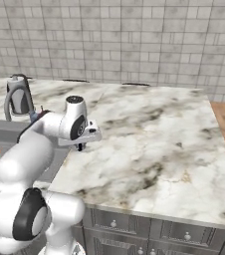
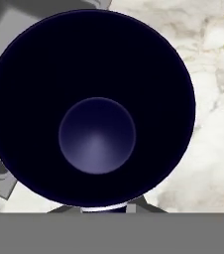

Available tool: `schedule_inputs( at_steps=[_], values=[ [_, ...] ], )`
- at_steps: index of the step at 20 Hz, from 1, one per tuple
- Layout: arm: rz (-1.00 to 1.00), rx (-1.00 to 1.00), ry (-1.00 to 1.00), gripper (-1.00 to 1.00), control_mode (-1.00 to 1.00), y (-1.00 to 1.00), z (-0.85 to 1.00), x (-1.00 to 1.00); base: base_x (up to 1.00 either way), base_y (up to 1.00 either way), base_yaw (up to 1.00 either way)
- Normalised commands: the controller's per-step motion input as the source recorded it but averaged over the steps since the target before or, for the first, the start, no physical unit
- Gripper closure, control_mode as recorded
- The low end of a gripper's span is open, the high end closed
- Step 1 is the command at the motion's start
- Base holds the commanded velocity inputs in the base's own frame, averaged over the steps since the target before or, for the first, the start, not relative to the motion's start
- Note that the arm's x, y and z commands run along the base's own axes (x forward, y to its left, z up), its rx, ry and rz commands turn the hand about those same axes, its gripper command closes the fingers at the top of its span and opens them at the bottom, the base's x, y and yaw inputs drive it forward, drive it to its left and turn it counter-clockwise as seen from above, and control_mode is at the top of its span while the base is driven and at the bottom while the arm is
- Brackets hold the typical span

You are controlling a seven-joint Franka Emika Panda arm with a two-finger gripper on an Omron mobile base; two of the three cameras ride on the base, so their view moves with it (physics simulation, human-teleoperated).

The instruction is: Clear the mugs and bowl far away from the sink.

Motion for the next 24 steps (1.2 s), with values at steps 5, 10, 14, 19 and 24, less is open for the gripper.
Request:
schedule_inputs(
  at_steps=[5,10,14,19,24],
  values=[
    [-0.07,0.0,0.0,1.0,-1.0,-0.47,0.42,-0.74,0.0,0.0,0.0],
    [-0.2,0.0,0.0,1.0,-1.0,-0.26,0.3,-0.69,0.0,0.0,0.0],
    [-0.25,0.0,0.0,1.0,-1.0,-0.01,0.36,-0.47,0.0,0.0,0.0],
    [-0.32,0.0,0.02,1.0,-1.0,0.0,0.38,-0.34,0.0,0.0,0.0],
    [-0.21,0.0,0.01,1.0,-1.0,-0.03,0.35,-0.35,0.0,0.0,0.0]
  ],
)
